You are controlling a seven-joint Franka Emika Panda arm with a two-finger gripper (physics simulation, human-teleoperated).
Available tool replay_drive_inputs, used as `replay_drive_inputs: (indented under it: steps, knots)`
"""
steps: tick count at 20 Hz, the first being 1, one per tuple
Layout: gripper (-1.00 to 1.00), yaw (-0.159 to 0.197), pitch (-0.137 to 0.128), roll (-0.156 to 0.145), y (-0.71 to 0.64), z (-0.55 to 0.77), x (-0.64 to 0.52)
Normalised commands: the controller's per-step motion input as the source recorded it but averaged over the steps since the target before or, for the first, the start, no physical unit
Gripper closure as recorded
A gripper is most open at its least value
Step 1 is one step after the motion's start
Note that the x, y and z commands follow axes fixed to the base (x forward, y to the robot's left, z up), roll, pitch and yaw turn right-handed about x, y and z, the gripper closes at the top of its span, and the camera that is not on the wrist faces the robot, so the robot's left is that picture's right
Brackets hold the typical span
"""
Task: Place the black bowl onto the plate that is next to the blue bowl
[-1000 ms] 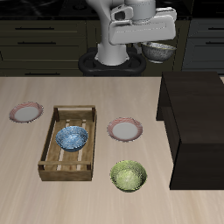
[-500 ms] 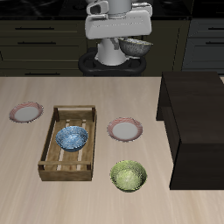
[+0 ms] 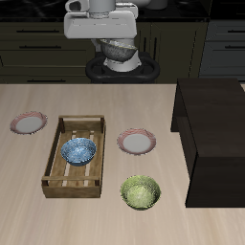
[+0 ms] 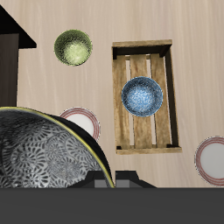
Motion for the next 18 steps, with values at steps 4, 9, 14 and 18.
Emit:
replay_drive_inputs:
  steps: [4,9,14,18]
  knots:
    - [1.00,0.004,-0.016,-0.051,-0.67,-0.01,-0.03]
    - [1.00,-0.016,0.002,-0.069,-0.64,-0.03,-0.06]
    - [1.00,-0.059,0.018,-0.018,-0.60,-0.11,-0.17]
    - [1.00,-0.025,0.001,-0.016,-0.44,-0.09,-0.18]
